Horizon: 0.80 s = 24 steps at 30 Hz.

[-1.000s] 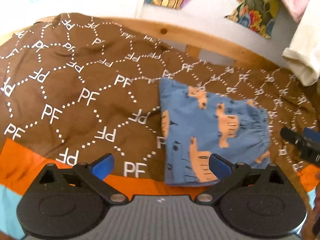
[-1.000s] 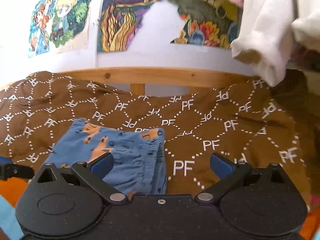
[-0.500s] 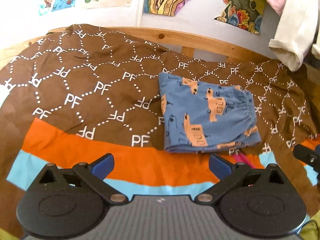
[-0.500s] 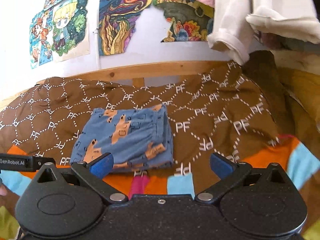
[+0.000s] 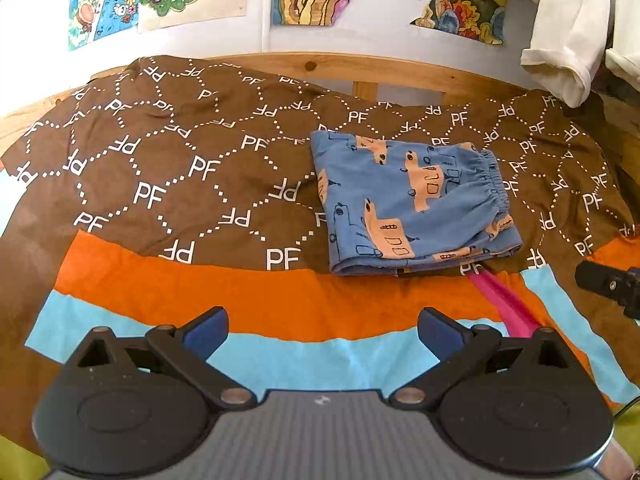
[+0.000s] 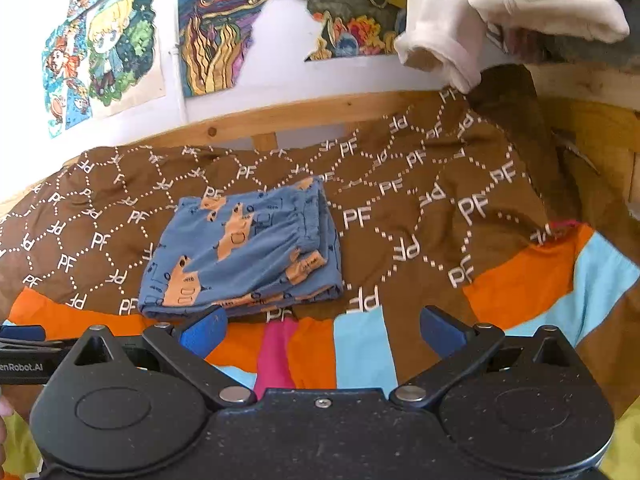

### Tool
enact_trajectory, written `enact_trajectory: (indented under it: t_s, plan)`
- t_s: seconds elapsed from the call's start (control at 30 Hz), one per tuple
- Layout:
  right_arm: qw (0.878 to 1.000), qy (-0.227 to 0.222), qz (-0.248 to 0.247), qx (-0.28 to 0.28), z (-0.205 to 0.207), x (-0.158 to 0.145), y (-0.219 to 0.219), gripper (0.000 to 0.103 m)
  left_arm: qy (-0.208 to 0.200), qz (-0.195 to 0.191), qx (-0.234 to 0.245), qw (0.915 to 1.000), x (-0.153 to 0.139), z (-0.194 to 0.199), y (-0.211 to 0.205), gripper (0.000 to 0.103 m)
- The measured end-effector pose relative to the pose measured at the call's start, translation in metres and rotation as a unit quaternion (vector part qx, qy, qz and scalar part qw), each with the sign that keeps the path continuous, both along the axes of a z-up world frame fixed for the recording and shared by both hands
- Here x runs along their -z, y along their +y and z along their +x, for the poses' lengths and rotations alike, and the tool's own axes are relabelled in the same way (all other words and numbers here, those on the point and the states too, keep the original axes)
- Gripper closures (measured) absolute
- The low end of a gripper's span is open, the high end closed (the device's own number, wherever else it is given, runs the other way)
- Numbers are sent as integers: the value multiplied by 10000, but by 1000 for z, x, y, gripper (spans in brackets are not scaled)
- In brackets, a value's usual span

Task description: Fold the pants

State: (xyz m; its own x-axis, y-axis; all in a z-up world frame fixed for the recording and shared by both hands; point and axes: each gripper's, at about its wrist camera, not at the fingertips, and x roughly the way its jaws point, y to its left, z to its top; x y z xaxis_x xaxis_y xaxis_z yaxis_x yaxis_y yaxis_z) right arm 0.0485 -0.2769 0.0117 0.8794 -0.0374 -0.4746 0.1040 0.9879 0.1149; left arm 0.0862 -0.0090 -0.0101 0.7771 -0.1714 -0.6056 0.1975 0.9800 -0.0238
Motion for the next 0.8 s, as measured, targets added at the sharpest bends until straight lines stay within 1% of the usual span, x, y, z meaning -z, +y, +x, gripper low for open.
enact_trajectory:
  t_s: [0.13,0.3,0.47,0.8]
  plan:
    - [10000,63,39,6,1,5,1,1,27,-40,-73,10000,1,1,2,0]
    - [9999,10,108,-84,3,7,3,1,14,-15,-124,9999,1,2,4,0]
    - [9998,50,160,-117,4,8,3,1,42,-34,-185,9998,1,3,4,0]
    - [9997,49,186,-158,3,9,4,1,21,16,-160,9999,0,2,2,0]
